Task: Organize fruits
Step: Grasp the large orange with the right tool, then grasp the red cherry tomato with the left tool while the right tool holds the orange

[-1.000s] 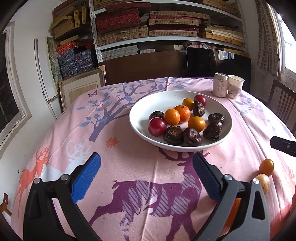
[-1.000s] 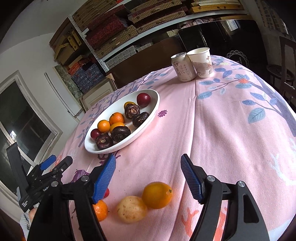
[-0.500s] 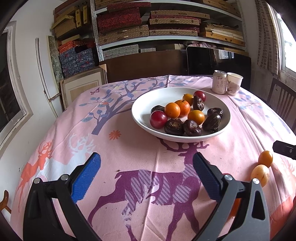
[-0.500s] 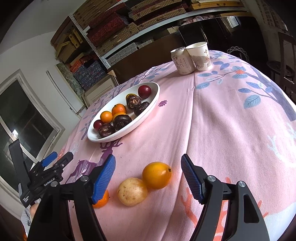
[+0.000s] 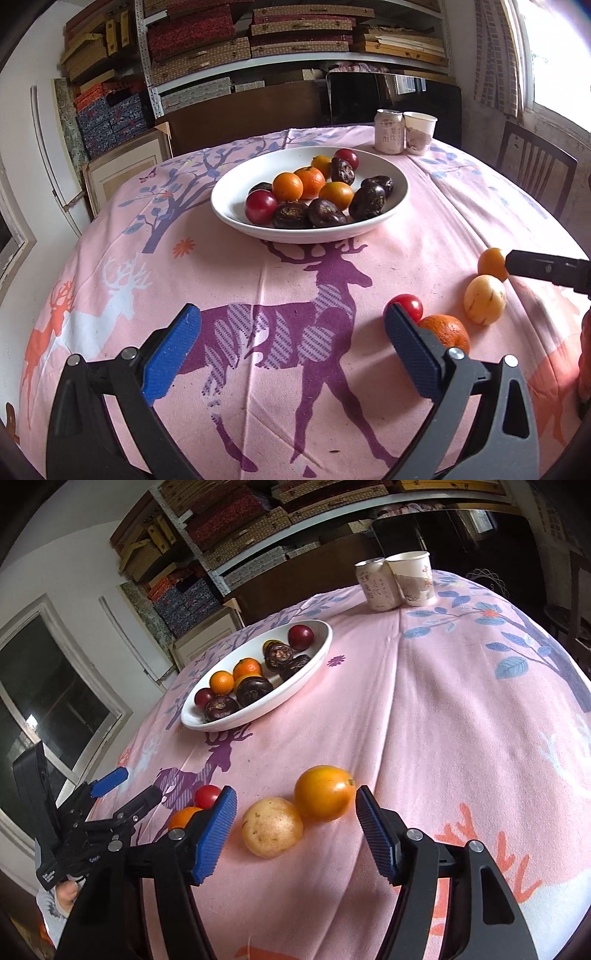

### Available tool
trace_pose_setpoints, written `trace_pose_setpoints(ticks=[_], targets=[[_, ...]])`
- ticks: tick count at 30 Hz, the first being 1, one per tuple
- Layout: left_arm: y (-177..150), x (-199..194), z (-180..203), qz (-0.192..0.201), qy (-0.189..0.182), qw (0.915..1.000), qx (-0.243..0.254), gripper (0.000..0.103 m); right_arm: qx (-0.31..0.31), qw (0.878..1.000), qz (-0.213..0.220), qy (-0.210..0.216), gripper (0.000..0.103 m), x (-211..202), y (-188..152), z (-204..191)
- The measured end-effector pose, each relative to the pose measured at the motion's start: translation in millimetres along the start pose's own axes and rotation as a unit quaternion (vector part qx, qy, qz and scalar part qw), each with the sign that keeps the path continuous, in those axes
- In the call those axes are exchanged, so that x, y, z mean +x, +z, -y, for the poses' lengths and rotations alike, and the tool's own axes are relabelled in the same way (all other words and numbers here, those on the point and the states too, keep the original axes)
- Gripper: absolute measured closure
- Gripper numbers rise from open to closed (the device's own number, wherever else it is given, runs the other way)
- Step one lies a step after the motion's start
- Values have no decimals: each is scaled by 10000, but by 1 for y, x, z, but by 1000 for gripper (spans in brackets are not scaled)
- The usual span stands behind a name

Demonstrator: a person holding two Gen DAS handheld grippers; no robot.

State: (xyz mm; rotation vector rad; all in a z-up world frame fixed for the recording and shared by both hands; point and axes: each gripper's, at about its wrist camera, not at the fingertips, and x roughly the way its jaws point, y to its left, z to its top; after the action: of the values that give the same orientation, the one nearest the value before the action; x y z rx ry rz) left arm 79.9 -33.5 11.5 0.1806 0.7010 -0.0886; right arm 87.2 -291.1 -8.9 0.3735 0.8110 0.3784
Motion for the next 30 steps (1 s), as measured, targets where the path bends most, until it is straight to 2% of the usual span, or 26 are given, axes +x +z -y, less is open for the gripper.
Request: trace_pose_setpoints(ticks=[3,5,8,14,16,18,20,21,22,26,30], targets=[[1,6,-2,-140,-88,9998,-85,5,254,9997,-54,-11,48,3,2,10],[1,10,-5,-264,-296,9990,-218,5,275,9995,-160,13,53,7,2,10],[3,16,-6,-434,-718,9958,-362,5,390,9988,-281,49,55,13,3,14],[9,27,5,-593,-1034,9925,-284,6,701,9961,-471,251,64,24,6,23],[14,34,4,-728,-1241,9888,-385,7,761,9955,-488,299,65,26,7,24],[19,43,3,-985,-1611,9804,-559,17,825,9948,-495,347,65,26,7,26],[25,55,3,-1362,-2010,9672,-747,30,882,9941,-503,391,65,26,7,27],[29,60,4,-1524,-2102,9623,-805,35,904,9938,-508,409,65,26,7,28],[31,66,7,-1699,-2136,9588,-791,44,920,9935,-512,423,65,26,7,28],[37,75,15,-2124,-2224,9492,-673,51,940,9933,-519,439,65,27,7,28],[42,77,18,-2566,-2433,9327,-710,58,971,9928,-527,460,65,27,7,28]])
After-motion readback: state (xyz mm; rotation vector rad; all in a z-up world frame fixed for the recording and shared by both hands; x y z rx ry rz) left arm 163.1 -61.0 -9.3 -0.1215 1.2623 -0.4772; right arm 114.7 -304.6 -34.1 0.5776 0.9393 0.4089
